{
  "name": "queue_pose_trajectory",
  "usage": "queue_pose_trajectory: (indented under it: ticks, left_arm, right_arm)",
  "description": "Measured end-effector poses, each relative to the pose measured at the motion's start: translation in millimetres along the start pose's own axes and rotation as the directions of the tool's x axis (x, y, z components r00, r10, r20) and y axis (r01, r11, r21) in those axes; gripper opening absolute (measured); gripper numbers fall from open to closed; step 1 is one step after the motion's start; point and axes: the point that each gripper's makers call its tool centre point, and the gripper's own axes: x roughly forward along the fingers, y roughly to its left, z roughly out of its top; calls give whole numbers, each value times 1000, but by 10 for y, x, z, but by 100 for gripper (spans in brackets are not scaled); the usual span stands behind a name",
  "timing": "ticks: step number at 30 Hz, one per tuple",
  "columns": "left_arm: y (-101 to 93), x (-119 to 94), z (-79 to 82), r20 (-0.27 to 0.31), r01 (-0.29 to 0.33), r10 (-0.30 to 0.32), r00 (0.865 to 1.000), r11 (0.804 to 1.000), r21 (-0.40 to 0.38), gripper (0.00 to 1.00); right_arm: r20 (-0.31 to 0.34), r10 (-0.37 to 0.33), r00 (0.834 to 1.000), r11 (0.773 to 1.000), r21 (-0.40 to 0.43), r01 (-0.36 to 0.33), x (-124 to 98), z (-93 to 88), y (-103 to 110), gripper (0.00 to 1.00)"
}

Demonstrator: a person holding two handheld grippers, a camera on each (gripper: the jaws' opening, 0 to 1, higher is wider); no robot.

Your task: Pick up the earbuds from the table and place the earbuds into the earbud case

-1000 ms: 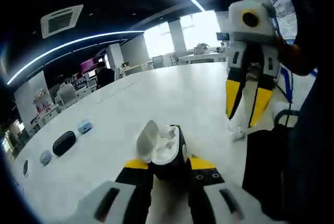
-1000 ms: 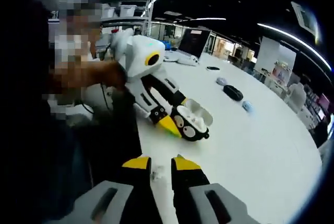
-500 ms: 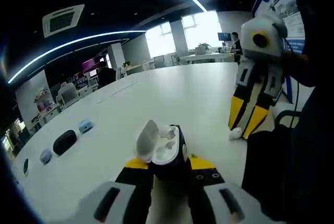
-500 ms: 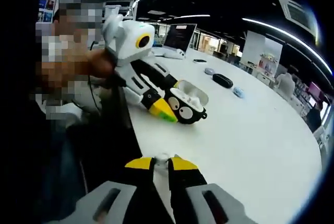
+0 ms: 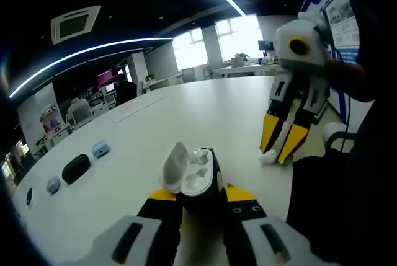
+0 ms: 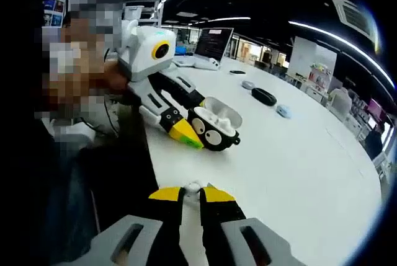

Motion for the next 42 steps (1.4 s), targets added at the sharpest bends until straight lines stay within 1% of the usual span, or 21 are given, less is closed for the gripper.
queue_pose_trajectory:
  ticks: [3, 5, 10, 13, 17, 21, 27, 28, 30, 34, 38, 40, 42]
  left_arm:
    - [0, 0, -1, 1, 0, 0, 1000, 1000, 1, 26]
    - [0, 1, 0, 0, 0, 0, 1000, 1000, 3, 26]
    - [1, 3, -1, 0, 0, 0, 1000, 1000, 4, 26]
    - [0, 4, -2, 0, 0, 0, 1000, 1000, 3, 26]
    - [0, 7, -2, -1, -3, 3, 1000, 1000, 1, 26]
    - [-1, 10, -1, -2, -6, 6, 1000, 1000, 0, 26]
    - [-6, 11, 1, -2, -9, 9, 1000, 1000, -3, 26]
    - [-6, 11, 1, -2, -10, 10, 1000, 1000, -5, 26]
    - [-6, 12, 1, -2, -10, 10, 1000, 1000, -6, 26]
    - [-6, 15, 3, -4, -11, 11, 1000, 1000, -3, 26]
    - [-7, 14, 3, -4, -14, 14, 1000, 1000, -5, 26]
    - [-8, 12, 2, -3, -16, 16, 1000, 1000, -8, 26]
    - [-8, 9, 1, -2, -19, 19, 1000, 1000, -11, 26]
  right_arm:
    - [-10, -10, 1000, 999, -48, 10, 32, 0, -52, 10]
    - [-14, -9, 1000, 998, -61, 8, 49, 9, -80, 10]
    - [-32, -22, 999, 991, -133, 18, 88, 55, -255, 10]
    - [-31, -17, 999, 988, -153, 12, 100, 100, -346, 10]
    - [-46, -4, 999, 981, -195, -5, 151, 150, -457, 10]
    - [-53, 21, 998, 979, -201, -31, 220, 156, -511, 10]
    - [-73, 46, 996, 979, -193, -60, 291, 101, -526, 10]
    - [-62, 48, 997, 979, -194, -60, 296, 109, -535, 11]
    - [-61, 46, 997, 979, -194, -57, 280, 106, -527, 11]
    - [-52, -2, 999, 975, -224, -10, 245, 114, -522, 13]
    - [-23, -97, 995, 978, -187, 91, 216, 118, -560, 14]
    - [24, -175, 984, 976, -124, 176, 207, 156, -548, 14]
    - [50, -221, 974, 969, -101, 225, 215, 173, -526, 14]
